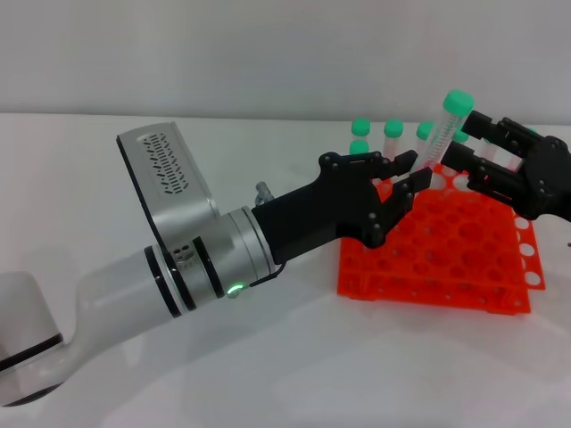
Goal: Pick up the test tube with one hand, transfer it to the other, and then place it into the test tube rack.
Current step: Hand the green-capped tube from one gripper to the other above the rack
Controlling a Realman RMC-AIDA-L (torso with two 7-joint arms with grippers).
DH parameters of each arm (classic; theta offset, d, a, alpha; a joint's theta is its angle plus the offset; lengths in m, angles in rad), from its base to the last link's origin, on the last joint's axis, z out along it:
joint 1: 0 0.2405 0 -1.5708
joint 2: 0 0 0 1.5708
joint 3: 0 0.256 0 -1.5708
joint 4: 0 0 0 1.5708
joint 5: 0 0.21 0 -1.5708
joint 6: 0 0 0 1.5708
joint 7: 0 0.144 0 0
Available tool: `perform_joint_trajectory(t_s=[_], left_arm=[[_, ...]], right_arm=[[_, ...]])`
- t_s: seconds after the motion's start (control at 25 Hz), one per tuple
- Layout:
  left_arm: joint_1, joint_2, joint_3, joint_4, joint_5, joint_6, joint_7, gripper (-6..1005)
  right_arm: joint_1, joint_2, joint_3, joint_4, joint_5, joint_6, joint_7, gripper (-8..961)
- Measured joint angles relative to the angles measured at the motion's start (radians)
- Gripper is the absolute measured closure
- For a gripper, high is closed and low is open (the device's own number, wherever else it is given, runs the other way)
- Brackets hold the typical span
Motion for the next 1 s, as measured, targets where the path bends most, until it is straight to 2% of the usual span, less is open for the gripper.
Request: perform_joint_trajectory(t_s=[0.08,0.28,0.52,0.92,1.0], left_arm=[[0.000,0.000,0.000,0.001,0.000,0.001,0.000,810],[0.000,0.001,0.000,0.001,0.001,-0.002,0.001,810],[-0.001,0.002,0.000,0.002,0.004,-0.006,0.006,810],[-0.008,0.001,0.000,0.001,0.004,-0.031,0.023,810],[-0.010,0.002,0.000,0.000,0.004,-0.033,0.025,810]], right_arm=[[0.006,0.000,0.000,0.002,0.001,-0.002,0.000,183],[0.022,0.001,0.000,0.009,-0.001,-0.005,0.004,313],[0.039,0.003,-0.009,0.010,0.000,-0.007,0.020,396],[0.048,0.007,-0.010,0.013,0.008,-0.035,0.021,417],[0.048,0.007,-0.009,0.013,0.007,-0.039,0.017,558]])
